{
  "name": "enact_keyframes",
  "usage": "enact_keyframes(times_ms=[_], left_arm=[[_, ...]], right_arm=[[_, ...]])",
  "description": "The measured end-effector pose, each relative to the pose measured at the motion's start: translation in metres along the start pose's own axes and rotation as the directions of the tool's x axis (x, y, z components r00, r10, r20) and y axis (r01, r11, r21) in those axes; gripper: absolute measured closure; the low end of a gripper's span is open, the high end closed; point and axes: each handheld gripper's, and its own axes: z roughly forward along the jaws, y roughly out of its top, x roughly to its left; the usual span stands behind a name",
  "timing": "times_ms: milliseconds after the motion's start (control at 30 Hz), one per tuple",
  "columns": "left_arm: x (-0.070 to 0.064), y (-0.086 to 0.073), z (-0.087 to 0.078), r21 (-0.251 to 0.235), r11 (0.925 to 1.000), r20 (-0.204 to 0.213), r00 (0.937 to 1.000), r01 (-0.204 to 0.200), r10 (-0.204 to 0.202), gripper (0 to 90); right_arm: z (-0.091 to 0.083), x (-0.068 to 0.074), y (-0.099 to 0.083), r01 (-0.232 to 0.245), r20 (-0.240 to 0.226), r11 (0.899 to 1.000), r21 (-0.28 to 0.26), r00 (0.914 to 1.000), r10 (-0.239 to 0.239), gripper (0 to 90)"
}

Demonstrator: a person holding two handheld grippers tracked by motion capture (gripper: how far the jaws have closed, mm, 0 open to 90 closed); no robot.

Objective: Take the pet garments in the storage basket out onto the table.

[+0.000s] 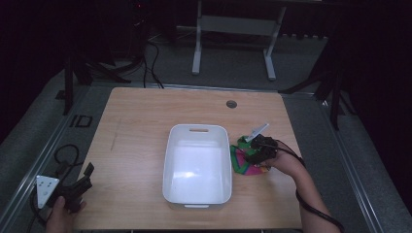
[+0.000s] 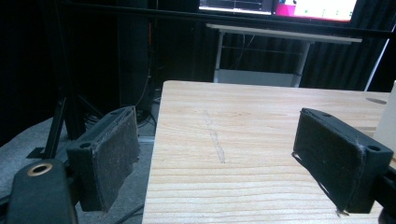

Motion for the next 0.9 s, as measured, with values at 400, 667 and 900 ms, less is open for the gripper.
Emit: enact_keyframes(times_ms=[400, 667, 900], left_arm=[[0.0, 0.0, 0.0, 0.0, 1.0, -0.002, 1.0, 0.0, 0.0, 14.8], [0.0, 0.0, 0.0, 0.0, 1.0, -0.003, 1.0, 0.0, 0.0, 14.8], [0.0, 0.0, 0.0, -0.001, 1.0, -0.003, 1.0, 0.0, 0.0, 14.7]], right_arm=[[-0.044, -0.021, -0.018, -0.12, -0.01, 0.978, -0.169, 0.9928, 0.119, 13.0], [-0.056, -0.032, -0.049, -0.224, 0.052, 0.942, -0.25, 0.9682, 0.245, 13.5], [-0.06, -0.038, -0.079, -0.296, 0.07, 0.906, -0.304, 0.9411, 0.331, 13.6]])
